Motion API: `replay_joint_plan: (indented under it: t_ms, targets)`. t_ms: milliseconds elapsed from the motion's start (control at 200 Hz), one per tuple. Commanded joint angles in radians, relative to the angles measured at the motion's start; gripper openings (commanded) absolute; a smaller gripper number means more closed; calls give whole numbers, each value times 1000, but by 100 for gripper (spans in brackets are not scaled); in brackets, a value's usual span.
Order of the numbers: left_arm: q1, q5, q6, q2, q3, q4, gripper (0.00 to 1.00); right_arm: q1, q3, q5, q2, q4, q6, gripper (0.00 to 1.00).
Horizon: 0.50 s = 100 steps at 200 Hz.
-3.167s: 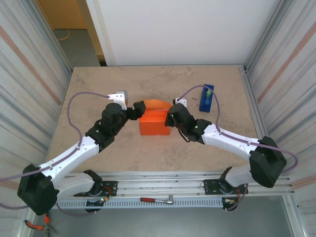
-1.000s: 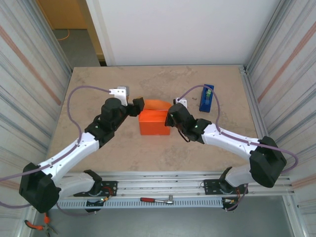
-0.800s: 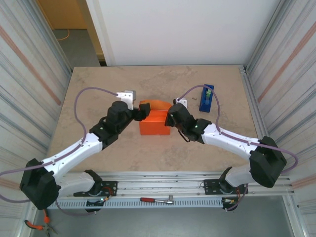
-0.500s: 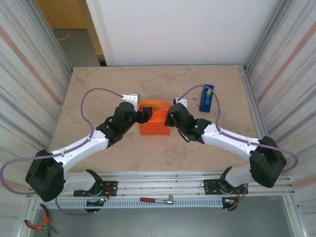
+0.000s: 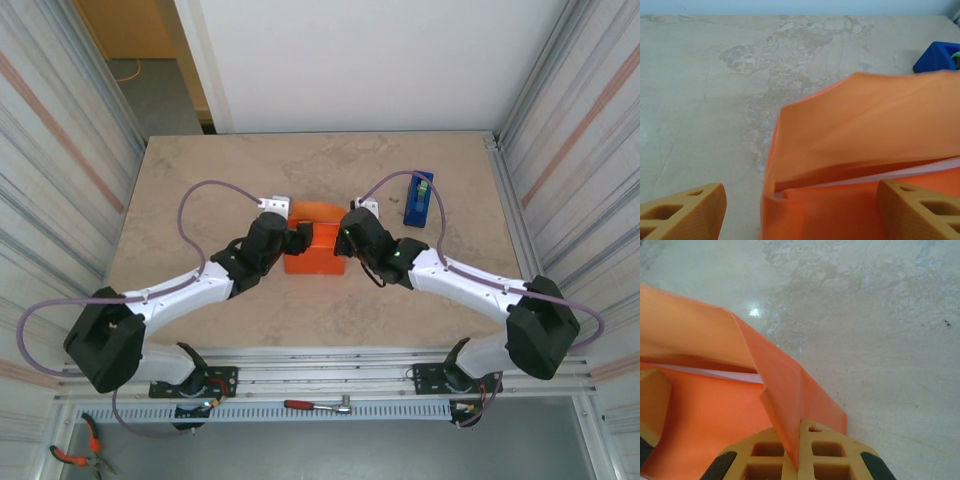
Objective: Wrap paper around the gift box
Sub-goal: Fold the wrapping paper for the gift box.
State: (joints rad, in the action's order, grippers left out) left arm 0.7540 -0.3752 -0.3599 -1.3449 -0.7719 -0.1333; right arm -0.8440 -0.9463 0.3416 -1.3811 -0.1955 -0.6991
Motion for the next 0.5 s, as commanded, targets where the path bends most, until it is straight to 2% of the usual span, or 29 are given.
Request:
replay_joint_plan:
  t_ms: [0, 185, 301, 391, 496]
  targets:
    - [14, -81, 16, -13, 0, 10, 78, 6, -51, -13, 16, -147, 20, 5]
    - [21, -101, 6, -19, 18, 21, 77, 32, -109, -21, 82, -201, 26, 40]
    - [27, -116, 6, -21, 22, 30, 77, 52, -124, -20, 126, -231, 25, 56]
    - [31, -125, 5, -20, 25, 37, 77, 76, -125, -27, 158, -252, 17, 65]
    - [36, -133, 1, -20, 28, 45, 77, 95, -129, -62, 179, -268, 9, 67]
